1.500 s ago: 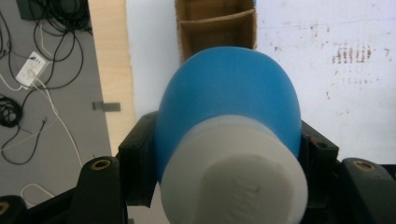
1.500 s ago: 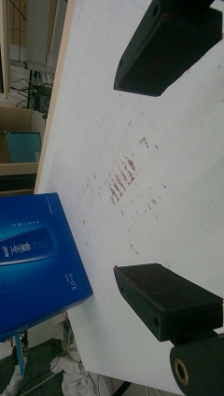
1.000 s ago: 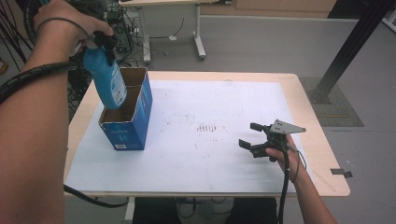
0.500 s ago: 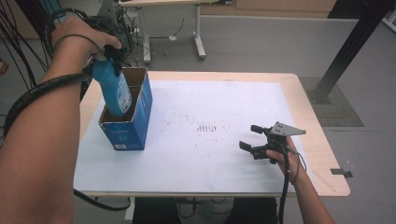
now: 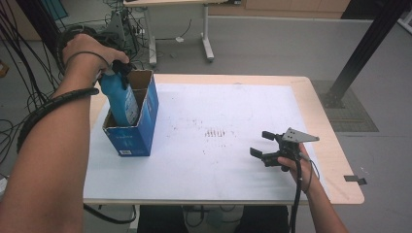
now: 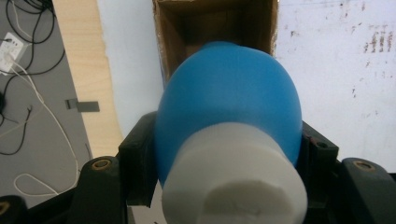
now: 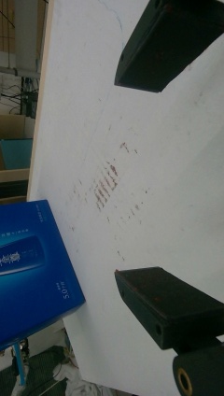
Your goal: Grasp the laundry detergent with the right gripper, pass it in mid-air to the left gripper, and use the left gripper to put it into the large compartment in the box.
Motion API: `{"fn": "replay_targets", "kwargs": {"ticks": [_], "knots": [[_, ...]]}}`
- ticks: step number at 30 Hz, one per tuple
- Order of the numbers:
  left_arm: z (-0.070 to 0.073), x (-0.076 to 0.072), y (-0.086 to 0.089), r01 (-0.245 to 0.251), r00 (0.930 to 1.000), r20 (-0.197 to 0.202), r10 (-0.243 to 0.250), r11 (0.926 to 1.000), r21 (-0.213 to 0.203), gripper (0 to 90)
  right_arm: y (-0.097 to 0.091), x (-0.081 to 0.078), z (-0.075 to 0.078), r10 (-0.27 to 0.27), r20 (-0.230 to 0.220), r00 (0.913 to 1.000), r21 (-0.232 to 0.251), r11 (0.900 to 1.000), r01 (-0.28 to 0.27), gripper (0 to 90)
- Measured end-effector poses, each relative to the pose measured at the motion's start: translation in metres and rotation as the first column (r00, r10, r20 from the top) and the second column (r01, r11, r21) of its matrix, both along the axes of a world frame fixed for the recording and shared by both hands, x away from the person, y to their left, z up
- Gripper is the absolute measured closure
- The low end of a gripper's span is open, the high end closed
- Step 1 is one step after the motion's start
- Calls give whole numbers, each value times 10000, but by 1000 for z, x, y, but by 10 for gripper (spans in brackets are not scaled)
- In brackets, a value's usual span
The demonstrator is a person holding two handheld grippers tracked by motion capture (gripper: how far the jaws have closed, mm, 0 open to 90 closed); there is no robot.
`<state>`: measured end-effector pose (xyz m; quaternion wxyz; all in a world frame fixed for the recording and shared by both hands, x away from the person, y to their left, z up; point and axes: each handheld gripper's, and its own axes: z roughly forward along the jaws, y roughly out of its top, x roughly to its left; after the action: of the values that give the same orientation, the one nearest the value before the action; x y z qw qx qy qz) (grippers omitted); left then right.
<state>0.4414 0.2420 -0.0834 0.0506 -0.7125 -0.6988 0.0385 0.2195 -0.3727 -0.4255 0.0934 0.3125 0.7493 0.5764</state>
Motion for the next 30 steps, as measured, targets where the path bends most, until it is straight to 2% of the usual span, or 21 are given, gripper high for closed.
{"fn": "replay_targets", "kwargs": {"ticks": [8, 14, 16, 26, 27, 30], "knots": [[-18, 1, 4, 28, 10000, -87, -30, 9997, -227, 375, 1, 0, -1, 6, -36, 10000, -23, 10000, -7, 61], [-28, 3, 1, 108, 9998, -165, -109, 9999, -100, 375, 1, -1, -3, -19, -72, 10000, -16, 10000, 19, 61], [-32, 1, 2, 90, 10000, -38, -90, 10000, -39, 375, 1, -1, -4, -21, -107, 9999, -12, 10000, 21, 61], [-55, -1, 3, 6, 10000, -70, -7, 9999, -115, 375, 1, -1, -7, -32, -187, 9998, -38, 10000, 31, 61], [-61, 0, 3, 9, 9999, -139, -11, 9999, -159, 375, 1, -1, -7, -30, -183, 9998, -50, 10000, 30, 62], [-65, 0, 3, -7, 9999, -163, 5, 9999, -156, 375, 2, -1, -8, -34, -193, 9998, -15, 10000, 33, 61]]}}
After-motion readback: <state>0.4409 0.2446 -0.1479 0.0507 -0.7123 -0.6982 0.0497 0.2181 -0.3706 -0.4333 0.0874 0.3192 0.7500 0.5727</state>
